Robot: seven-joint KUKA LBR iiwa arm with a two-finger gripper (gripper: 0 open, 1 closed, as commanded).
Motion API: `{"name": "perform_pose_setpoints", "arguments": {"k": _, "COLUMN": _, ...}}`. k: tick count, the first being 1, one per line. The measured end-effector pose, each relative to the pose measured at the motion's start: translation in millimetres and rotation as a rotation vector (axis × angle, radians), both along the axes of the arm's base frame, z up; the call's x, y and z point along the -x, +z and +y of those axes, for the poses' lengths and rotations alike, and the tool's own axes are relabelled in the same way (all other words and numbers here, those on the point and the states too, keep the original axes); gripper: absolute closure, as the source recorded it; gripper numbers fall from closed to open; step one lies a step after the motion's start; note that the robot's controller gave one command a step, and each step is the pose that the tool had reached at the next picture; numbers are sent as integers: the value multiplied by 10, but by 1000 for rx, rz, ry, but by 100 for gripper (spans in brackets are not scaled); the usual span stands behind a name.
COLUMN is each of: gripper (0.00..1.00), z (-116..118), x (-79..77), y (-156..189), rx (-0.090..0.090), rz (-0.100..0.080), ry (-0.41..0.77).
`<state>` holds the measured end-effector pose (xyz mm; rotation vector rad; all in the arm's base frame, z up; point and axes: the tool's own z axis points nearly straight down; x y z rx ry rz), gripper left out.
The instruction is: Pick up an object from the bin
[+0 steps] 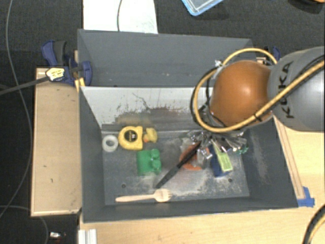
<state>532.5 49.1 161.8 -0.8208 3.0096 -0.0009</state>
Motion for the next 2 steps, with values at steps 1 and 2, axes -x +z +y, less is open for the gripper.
{"name": "perform_pose_setpoints", "arguments": {"k": 1, "gripper": 100, "z": 185, "x": 216, "y": -470, "rx": 6, "rz": -8, "ry": 323}}
{"name": "perform_pose_setpoints", "arguments": {"k": 2, "gripper": 100, "z": 265, "x": 113, "y": 1508, "rx": 3, "rz": -17, "ry": 174}}
